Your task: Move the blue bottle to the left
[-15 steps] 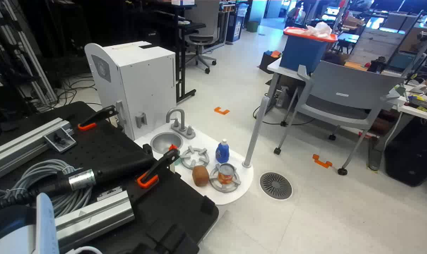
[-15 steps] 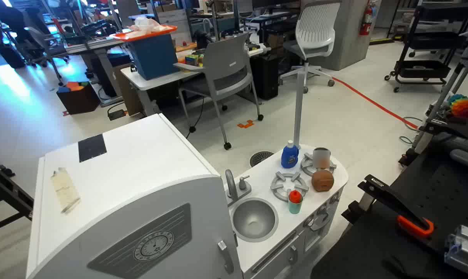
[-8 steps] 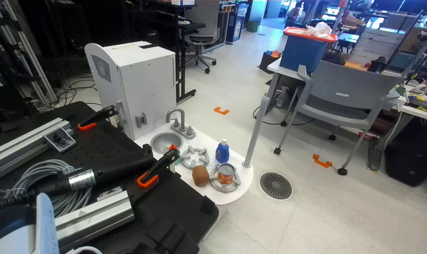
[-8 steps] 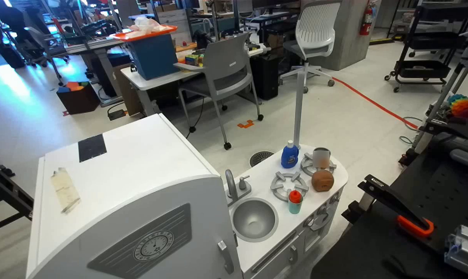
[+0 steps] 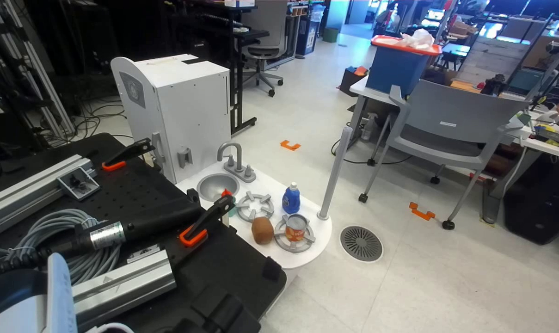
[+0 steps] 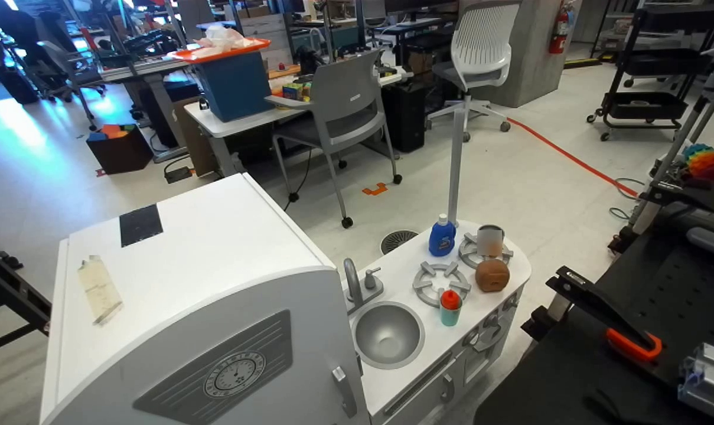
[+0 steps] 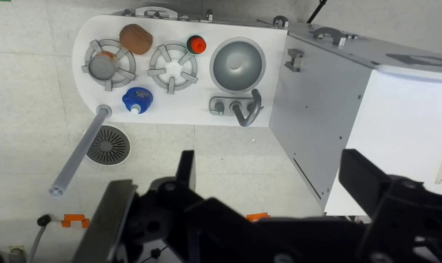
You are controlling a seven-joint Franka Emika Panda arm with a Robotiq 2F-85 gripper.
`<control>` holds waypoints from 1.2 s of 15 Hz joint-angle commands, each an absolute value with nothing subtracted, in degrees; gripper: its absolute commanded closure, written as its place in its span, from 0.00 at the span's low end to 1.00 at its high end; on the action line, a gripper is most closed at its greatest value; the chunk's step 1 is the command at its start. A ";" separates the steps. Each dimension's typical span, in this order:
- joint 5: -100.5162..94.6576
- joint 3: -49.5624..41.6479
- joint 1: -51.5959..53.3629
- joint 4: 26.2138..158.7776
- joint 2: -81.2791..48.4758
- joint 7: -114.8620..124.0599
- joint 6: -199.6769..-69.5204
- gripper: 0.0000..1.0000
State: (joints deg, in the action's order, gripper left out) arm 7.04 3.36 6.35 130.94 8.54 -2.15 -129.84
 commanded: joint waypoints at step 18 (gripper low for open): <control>9.86 -4.58 3.32 76.32 -66.18 20.29 -143.85 0.00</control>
State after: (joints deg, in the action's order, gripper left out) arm 10.64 -3.40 3.34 87.19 -57.42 17.03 -144.11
